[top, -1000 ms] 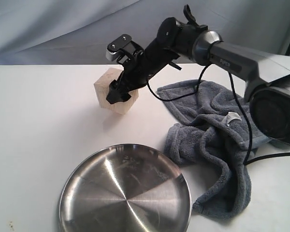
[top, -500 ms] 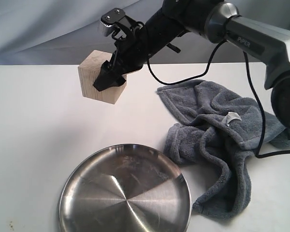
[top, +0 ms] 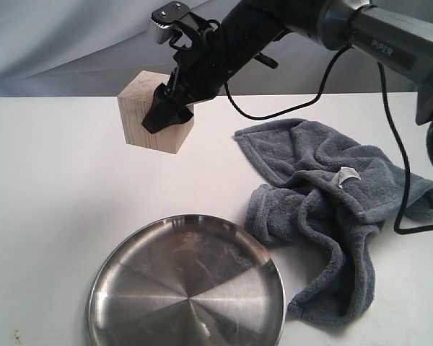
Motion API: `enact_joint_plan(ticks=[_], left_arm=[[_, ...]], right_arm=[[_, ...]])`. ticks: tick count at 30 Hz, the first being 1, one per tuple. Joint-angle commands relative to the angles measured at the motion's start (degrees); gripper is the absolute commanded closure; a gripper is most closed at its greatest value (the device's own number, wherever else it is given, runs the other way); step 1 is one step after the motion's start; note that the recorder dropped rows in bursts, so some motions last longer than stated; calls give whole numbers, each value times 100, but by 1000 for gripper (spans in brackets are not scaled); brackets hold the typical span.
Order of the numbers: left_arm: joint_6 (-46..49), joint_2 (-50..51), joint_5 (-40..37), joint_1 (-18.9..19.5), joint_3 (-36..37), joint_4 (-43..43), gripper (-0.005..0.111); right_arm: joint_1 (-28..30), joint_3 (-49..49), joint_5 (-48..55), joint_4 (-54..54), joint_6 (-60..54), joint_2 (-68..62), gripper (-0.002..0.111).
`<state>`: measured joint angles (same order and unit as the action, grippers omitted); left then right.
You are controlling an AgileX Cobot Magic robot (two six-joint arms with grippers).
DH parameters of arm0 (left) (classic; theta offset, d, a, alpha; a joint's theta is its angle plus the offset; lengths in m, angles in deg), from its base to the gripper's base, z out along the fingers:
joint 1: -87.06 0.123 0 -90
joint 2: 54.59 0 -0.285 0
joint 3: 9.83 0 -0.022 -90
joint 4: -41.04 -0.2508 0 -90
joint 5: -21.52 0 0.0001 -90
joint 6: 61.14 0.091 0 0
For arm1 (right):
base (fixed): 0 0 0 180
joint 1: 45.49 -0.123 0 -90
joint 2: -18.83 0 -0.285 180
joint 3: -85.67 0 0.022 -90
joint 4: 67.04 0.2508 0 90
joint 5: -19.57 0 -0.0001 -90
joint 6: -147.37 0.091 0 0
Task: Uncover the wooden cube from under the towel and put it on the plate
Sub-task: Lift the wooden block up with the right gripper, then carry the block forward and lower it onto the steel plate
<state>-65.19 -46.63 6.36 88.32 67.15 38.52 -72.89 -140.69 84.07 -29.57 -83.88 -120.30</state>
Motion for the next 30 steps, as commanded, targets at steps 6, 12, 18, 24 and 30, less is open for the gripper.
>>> enact_joint_plan(ticks=[6, 12, 18, 24, 30], left_arm=[[-10, -18, 13, 5, 24, 48, 107], [-10, -18, 13, 5, 24, 48, 107], [-10, -18, 13, 5, 24, 48, 107], [-10, -18, 13, 5, 24, 48, 107], [-10, -18, 13, 5, 24, 48, 107]], right_arm=[[13, 2011, -1049, 475, -775, 1309, 106], [13, 3385, -1634, 1528, -1590, 2192, 106], [-1, 4351, -1726, 2106, -2203, 2771, 106], [-1, 5255, -1829, 2106, -2359, 3199, 106], [-12, 6044, -1892, 2095, -2644, 3576, 106]])
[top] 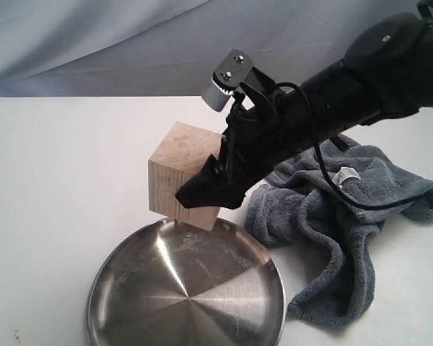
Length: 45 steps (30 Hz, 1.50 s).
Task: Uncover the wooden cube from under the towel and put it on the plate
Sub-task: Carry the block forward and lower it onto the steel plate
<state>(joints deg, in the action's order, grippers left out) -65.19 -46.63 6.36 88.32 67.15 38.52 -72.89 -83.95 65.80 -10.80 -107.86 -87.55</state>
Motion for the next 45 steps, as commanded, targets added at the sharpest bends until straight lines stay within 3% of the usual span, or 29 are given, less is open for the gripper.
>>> enact_joint_plan(ticks=[1, 7, 13, 25, 35, 45], left_arm=[[-10, -18, 13, 5, 24, 48, 107], [-10, -18, 13, 5, 24, 48, 107], [-10, -18, 13, 5, 24, 48, 107], [-10, -18, 13, 5, 24, 48, 107], [-10, -18, 13, 5, 24, 48, 107], [-10, -18, 13, 5, 24, 48, 107]], right_arm=[[-55, 479, -113, 218, -259, 363, 106], [-523, 991, -381, 33, -271, 519, 106], [-1148, 1600, -1342, -80, -281, 508, 106], [-1204, 2113, -2393, 1, -584, 499, 106], [-1204, 2141, -2278, 2099, -2674, -196, 106], [-1204, 2141, -2289, 2605, -2857, -404, 106]])
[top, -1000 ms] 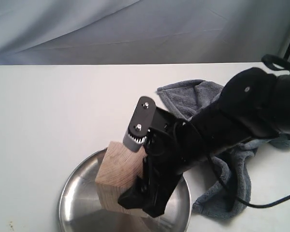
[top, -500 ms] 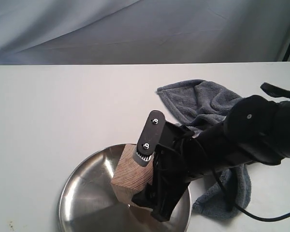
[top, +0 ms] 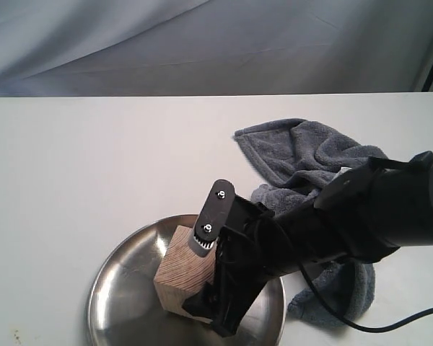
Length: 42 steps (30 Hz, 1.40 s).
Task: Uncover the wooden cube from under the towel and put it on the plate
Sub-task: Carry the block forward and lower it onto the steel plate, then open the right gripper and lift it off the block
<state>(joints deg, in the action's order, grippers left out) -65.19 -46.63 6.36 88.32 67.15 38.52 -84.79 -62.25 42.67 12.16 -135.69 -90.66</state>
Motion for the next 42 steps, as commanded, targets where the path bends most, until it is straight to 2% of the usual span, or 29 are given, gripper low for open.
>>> enact_joint_plan(ticks=[1, 22, 26, 32, 34, 39, 42], left_arm=[[-10, -18, 13, 5, 24, 48, 107], [-10, -18, 13, 5, 24, 48, 107], [-10, -18, 13, 5, 24, 48, 107], [-10, -18, 13, 5, 24, 48, 107], [-10, -18, 13, 5, 24, 48, 107], [-10, -18, 13, 5, 24, 48, 107], [-10, -18, 13, 5, 24, 48, 107]], right_arm=[[-15, -29, 24, 309, -87, -156, 106], [-15, -29, -66, 377, -63, -322, 106], [-15, -29, -66, 377, 65, -322, 89], [-15, -29, 67, 377, 59, -322, 46], [-15, -29, 222, 364, 59, -322, 35], [-15, -29, 432, 352, 59, -322, 16], [-15, -29, 432, 352, 59, -295, 13]])
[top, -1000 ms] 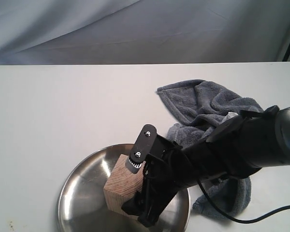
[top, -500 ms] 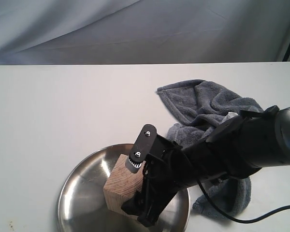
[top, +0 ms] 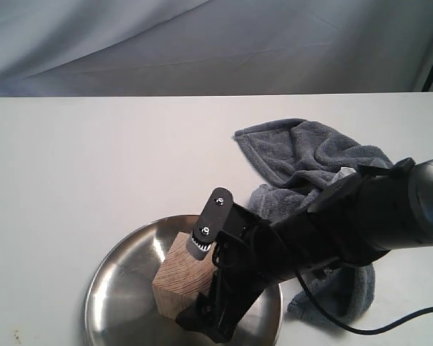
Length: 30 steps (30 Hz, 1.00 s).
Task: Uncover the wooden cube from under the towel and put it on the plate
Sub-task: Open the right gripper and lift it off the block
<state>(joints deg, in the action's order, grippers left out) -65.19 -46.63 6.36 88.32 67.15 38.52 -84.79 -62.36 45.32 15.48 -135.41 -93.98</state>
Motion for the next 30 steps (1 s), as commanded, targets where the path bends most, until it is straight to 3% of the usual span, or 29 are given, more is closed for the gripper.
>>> enact_joint_plan(ticks=[1, 13, 18, 24, 30], left_arm=[[-10, -18, 13, 5, 24, 48, 107], [-10, -18, 13, 5, 24, 48, 107], [-10, -18, 13, 5, 24, 48, 107], [-10, -18, 13, 5, 24, 48, 107], [-10, -18, 13, 5, 24, 48, 107]], right_arm=[[-15, -18, 168, -7, 30, 112, 13], [-15, -18, -127, 3, 30, 1740, 14], [-15, -18, -127, 3, 30, 1975, 19], [-15, -18, -508, -86, -655, 2001, 56], [-15, -18, -1945, -86, -958, 2001, 95]])
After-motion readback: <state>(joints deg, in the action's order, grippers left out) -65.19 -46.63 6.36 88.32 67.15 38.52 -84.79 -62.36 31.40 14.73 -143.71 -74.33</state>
